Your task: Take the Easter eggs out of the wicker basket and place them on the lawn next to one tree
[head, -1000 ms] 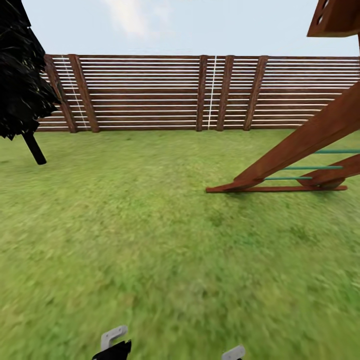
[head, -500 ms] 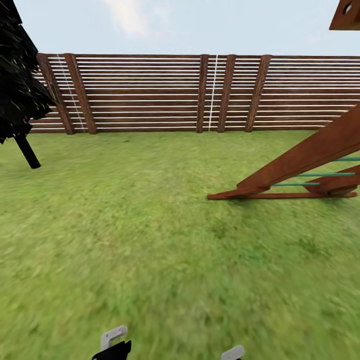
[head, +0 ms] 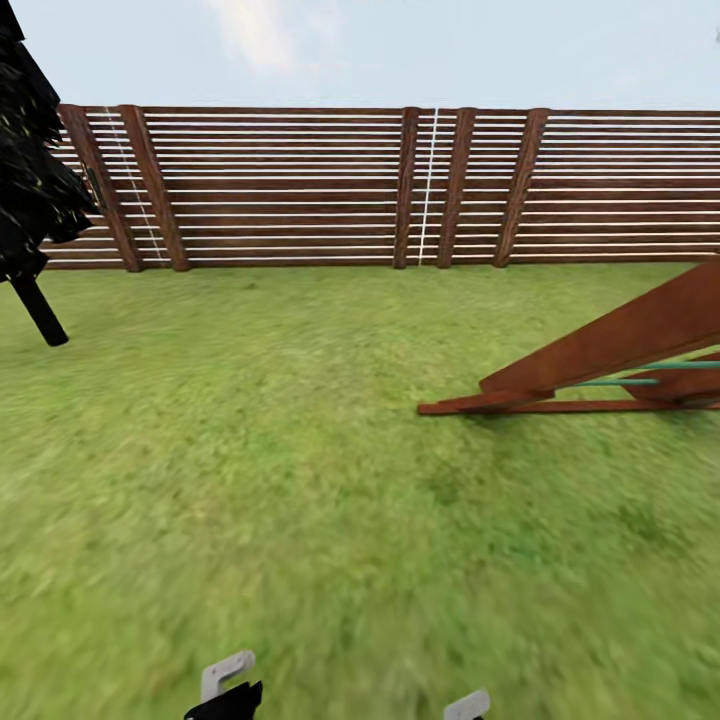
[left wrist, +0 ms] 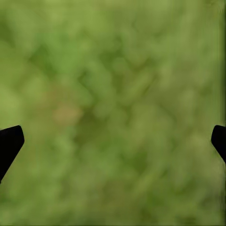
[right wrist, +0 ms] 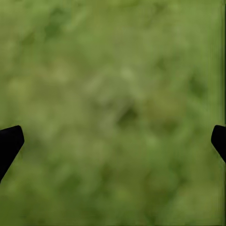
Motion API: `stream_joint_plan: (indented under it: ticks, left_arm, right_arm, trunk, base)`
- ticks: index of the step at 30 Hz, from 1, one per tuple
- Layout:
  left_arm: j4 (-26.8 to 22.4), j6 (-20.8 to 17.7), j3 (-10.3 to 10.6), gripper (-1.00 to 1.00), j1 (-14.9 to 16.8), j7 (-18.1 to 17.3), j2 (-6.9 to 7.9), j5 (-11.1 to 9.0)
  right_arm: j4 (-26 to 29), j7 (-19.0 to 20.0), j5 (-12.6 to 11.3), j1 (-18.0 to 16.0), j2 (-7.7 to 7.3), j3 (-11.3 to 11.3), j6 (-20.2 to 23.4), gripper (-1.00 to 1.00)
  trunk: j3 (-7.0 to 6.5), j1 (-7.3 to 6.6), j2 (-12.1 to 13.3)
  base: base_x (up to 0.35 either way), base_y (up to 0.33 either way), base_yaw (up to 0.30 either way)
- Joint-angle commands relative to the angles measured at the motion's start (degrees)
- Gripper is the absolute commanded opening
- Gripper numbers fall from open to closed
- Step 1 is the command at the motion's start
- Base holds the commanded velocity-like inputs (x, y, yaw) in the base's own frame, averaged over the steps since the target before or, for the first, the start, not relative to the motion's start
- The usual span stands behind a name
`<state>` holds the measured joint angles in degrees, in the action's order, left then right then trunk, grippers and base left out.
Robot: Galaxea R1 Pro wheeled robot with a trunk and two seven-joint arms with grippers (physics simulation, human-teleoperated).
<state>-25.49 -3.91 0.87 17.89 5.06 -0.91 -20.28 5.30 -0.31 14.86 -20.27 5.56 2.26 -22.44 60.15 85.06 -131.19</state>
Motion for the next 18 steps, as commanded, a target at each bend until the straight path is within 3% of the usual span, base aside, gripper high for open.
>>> stream_joint_plan:
  ticks: [1, 6, 18]
  left_arm:
    - [-0.1, -0.3, 0.1, 1.00, 0.0, 0.3, -0.01, -0.4]
    - [-0.1, -0.3, 0.1, 1.00, 0.0, 0.3, 0.01, -0.4]
    - [-0.1, -0.3, 0.1, 1.00, 0.0, 0.3, -0.02, -0.4]
  right_arm:
    - [-0.1, 0.0, 0.0, 0.0, -0.01, 0.2, -0.1, 1.00]
    - [0.0, -0.1, -0.1, 0.0, -0.01, 0.2, -0.1, 1.00]
    - [0.1, -0.2, -0.3, 0.0, -0.10, 0.1, -0.4, 1.00]
  trunk:
    - [0.05, 0.03, 0.0]
    - [0.05, 0.03, 0.0]
    - [0.09, 0.03, 0.0]
  base:
    - [0.336, 0.000, 0.000]
    - [0.336, 0.000, 0.142]
    - [0.336, 0.000, 0.281]
